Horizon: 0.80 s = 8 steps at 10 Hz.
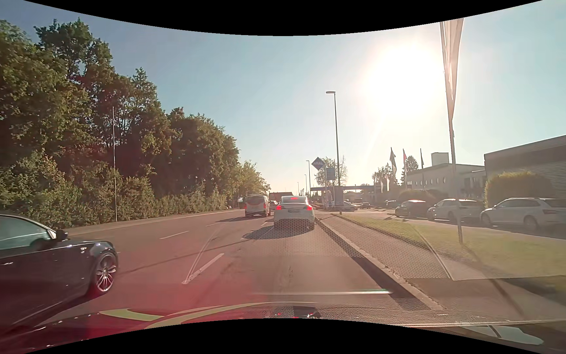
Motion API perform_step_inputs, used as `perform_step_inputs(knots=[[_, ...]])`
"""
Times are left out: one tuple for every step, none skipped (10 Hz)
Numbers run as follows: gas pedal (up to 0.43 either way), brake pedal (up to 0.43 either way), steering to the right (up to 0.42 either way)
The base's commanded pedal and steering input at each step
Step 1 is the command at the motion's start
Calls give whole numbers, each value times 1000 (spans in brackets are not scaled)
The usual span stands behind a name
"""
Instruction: Follow the waypoints while adhering to traffic rules and regulations
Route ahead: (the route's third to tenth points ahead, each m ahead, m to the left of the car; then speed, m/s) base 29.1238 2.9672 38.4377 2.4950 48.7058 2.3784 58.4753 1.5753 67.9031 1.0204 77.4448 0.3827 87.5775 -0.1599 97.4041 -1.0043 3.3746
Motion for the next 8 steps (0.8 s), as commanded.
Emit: perform_step_inputs(knots=[[0,0,4],[0,0,4],[0,0,4],[0,0,4],[0,0,4],[0,0,5],[0,0,5],[0,0,5]])
